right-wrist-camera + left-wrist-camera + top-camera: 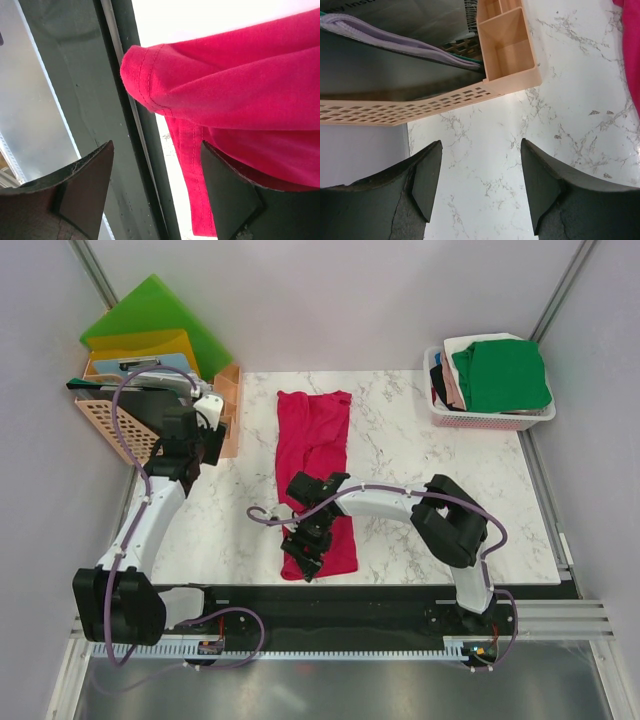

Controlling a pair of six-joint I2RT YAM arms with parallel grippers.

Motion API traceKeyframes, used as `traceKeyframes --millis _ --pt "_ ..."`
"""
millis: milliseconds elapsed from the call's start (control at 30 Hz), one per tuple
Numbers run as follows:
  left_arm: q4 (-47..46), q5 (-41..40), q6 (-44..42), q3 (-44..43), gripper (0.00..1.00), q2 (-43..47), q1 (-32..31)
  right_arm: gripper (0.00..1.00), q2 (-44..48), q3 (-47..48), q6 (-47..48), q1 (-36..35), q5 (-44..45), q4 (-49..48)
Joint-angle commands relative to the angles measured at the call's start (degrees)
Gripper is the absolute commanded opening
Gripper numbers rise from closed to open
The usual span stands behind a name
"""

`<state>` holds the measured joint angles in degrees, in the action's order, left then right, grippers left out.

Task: Fold and stack the t-shirts
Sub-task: Rotate the tshirt 90 degrees

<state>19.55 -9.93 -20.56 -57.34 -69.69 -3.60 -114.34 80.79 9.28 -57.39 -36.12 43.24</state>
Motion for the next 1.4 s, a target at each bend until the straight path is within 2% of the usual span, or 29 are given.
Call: traceKeyframes --millis 0,433,633,700,733,833,867,1033,1367 --pt "-2.3 0.2 -1.2 0.0 0.72 -0.8 0.3 0.77 0.2 0.2 1.3 -0.1 -1.0 -2.3" --pt "-2.2 0.1 -1.5 0.4 0.72 -0.6 0.5 0.75 -4.9 7.6 0.3 -0.1 -2.6 -2.2" --pt "-2.3 0.1 -2.2 0.7 0.72 -0.3 0.7 0.69 -5.5 6.5 0.5 -0.1 -1.9 -2.5" --pt "-2.7 0.2 -2.3 1.0 0.72 -0.4 0.7 0.59 -5.4 6.0 0.4 0.0 -1.9 -2.8" --pt "-2.8 0.2 -2.3 1.0 0.72 -0.6 0.8 0.42 -5.4 5.6 0.4 0.1 -1.9 -3.0" --pt "-2.8 0.5 -2.1 0.9 0.72 -1.1 0.9 0.16 -5.7 5.7 0.4 -0.1 -1.6 -3.0" --pt "-2.8 0.6 -1.9 1.1 0.72 -1.2 0.9 0.00 -5.6 5.7 0.2 -0.1 -1.3 -3.0" --pt "-3.1 0.9 -2.2 1.4 0.72 -1.9 1.0 0.00 -4.1 6.7 0.7 0.0 -1.1 -2.4" --pt "-5.2 1.1 -2.5 3.4 0.72 -3.5 1.2 0.00 6.1 7.3 1.4 1.2 -0.5 3.6"
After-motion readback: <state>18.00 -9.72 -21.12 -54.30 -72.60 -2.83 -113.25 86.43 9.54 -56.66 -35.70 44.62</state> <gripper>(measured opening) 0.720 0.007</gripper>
